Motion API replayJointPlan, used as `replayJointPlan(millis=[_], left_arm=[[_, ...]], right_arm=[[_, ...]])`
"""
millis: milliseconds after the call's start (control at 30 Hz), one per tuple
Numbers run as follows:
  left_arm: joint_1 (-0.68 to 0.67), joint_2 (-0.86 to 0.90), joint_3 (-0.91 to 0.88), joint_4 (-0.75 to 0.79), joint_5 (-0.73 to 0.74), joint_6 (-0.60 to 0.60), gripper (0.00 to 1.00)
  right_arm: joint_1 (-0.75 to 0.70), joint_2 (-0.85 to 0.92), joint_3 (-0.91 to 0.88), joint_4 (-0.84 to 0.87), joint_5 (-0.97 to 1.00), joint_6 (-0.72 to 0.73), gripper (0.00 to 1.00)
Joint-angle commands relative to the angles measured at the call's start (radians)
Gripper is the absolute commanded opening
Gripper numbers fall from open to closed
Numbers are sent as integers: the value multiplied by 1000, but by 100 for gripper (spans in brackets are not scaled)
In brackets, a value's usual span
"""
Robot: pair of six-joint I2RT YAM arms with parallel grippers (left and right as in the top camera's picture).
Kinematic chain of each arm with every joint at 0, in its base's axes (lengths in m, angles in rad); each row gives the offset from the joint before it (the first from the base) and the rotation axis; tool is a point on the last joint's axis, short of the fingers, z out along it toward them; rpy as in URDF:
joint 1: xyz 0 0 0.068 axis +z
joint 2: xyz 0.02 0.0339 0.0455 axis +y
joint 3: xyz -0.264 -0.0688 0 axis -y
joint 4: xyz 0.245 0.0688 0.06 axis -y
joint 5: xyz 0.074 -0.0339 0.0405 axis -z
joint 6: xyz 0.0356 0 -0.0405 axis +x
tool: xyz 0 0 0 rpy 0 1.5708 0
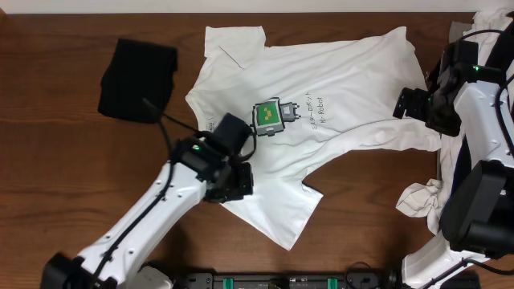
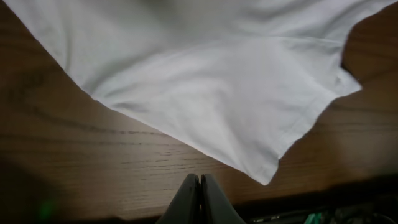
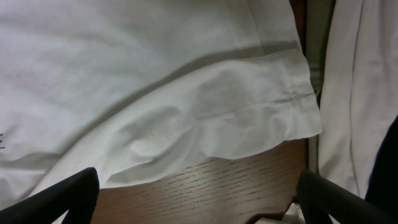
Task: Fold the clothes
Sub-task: 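Reach the left gripper to the shirt's left side near the print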
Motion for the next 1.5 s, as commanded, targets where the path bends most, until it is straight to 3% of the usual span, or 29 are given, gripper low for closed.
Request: replayJointPlan(millis=[0,400,633,833,967,1467], left_arm=[[-27,43,-11,23,-47,-58,6],[-29,197,-11,34,-328,-148,6],[19,263,-11,132,-332,-149,6],[169,266,-11,171,-327,-147,6],[242,267,-11,215,-268,-47,6],[296,353,-11,256,-252,-27,6]], right_arm=[[-4,7,-4,2,-5,19,99],[-4,7,-4,2,-5,19,99],[-4,7,-4,2,-5,19,99],[-4,7,-4,2,-5,19,99],[-4,7,-4,2,-5,19,99],[-4,7,-4,2,-5,19,99]])
